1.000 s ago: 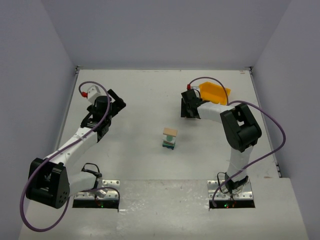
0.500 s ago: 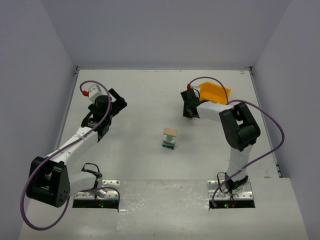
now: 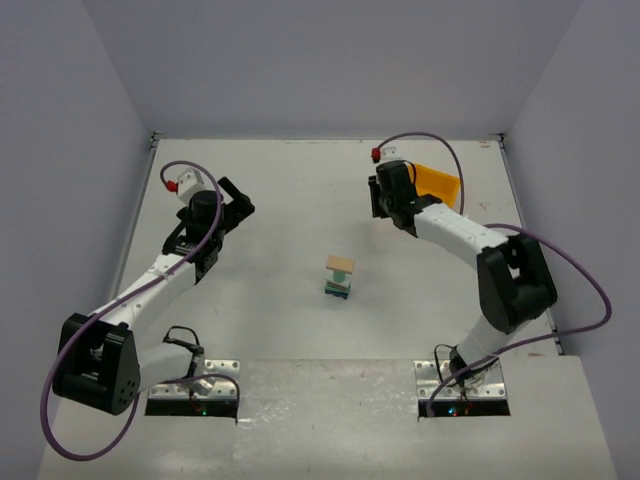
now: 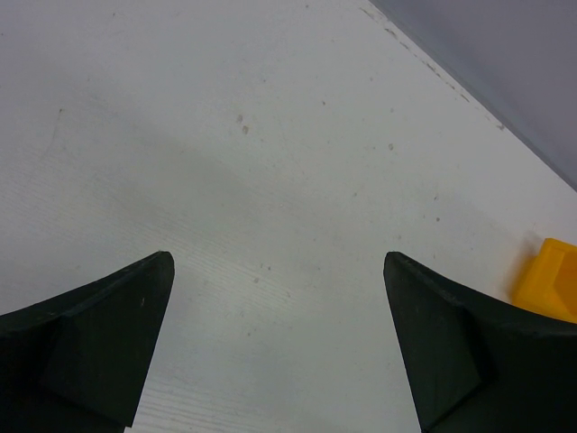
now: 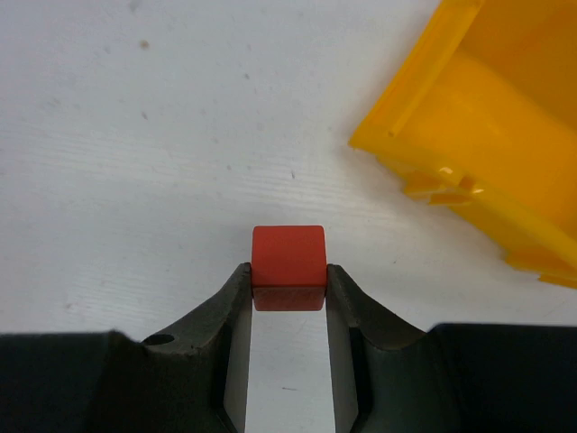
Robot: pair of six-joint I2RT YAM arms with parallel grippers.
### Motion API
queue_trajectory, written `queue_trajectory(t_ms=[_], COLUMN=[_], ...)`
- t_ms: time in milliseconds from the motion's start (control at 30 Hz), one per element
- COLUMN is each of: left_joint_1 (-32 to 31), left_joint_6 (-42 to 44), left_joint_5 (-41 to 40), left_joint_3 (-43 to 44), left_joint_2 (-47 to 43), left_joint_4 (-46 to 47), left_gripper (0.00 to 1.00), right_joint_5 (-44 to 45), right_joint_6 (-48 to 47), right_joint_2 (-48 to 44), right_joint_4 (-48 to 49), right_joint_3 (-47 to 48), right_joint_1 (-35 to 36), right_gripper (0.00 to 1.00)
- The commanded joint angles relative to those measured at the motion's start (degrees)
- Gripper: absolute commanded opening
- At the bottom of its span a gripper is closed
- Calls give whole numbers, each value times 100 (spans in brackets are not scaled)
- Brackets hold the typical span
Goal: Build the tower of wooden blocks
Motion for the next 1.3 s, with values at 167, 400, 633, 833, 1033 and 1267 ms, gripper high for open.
queue_trajectory(t_ms=[167,400,633,833,1033,1267], left_joint_1=[3,1,1,1,1,1], left_joint_6=[110,120,157,172,172,172], left_joint_5=[12,21,65,103,118,135], left_joint_3=[21,15,-2,-11,-11,-20], left_joint_2=[-164,-235,-235,-214,-200,-200], left_joint_4=[174,145,177,224,224,232], left_gripper=[100,100,100,100,100,100], right_joint_5=[-3394,-2940,-2747,-2497,-2430,-2232], right_joint_6=[-2481,-2985,-2731,-2632,-2609,-2456], right_joint_2=[-1856,-2233,-2350,-2444,-2424,-2409], right_joint_4=[-1177,-2168,-2494,-2528,-2554,-2569], right_joint_3=[351,555,589,498,404,341], right_joint_1=[328,1640,2102,2325,2355,2355], right_gripper=[14,19,20,20,21,24])
